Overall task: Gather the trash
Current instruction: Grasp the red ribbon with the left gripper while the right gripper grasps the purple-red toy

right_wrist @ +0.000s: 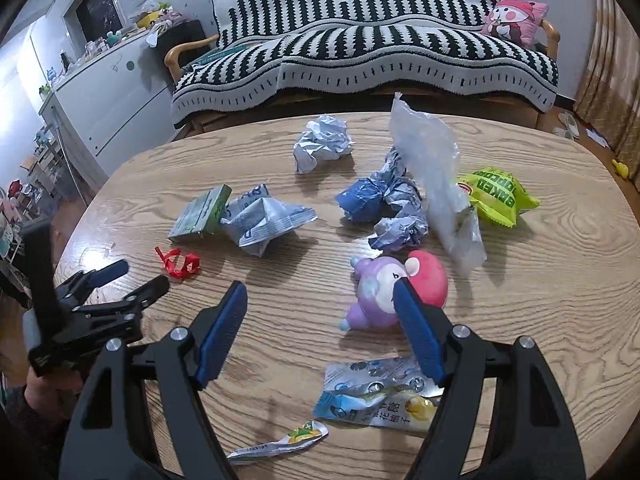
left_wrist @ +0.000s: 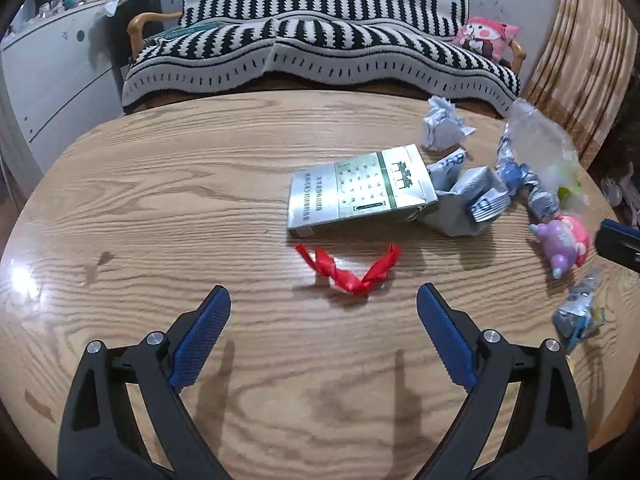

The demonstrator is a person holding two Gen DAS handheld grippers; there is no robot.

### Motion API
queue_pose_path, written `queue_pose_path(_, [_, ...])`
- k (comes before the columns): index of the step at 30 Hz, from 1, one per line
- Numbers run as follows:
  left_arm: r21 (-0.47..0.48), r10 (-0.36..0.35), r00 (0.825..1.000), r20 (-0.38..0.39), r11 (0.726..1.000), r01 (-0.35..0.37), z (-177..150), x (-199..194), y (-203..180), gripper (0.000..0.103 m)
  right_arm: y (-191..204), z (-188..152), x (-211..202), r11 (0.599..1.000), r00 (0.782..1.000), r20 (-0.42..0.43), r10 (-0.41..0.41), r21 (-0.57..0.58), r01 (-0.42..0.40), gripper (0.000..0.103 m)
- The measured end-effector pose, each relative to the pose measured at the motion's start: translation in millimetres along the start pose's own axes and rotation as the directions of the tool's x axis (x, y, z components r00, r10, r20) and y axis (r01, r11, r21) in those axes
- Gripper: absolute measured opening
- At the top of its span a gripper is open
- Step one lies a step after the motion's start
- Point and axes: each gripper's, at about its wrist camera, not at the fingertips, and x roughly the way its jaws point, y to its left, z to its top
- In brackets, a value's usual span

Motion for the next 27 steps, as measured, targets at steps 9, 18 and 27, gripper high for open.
queue_pose_path(9, [0.034,0.035,0.999,-0.020,0.999,-0.034,15,38,-17,0.074,-26,4,-1,0.999,1.000,-0.001,-0.024,0.030,0.024,0.073])
queue_pose_path(18, [0.053,0.016,1.000,-0.026,0.998,-0.015,12,24,-21,0.028,-71,2,1,0.990,0.998,-0.029,-0.047,0.131,0.050,0.073])
queue_pose_path(27, [0.035,-0.024,1.000,0.014,0.999,0.024,9,-5,-23,0.025,-42,-5,38,0.995,0.988,-0.119,-0.098,0.020,0.101,0.080])
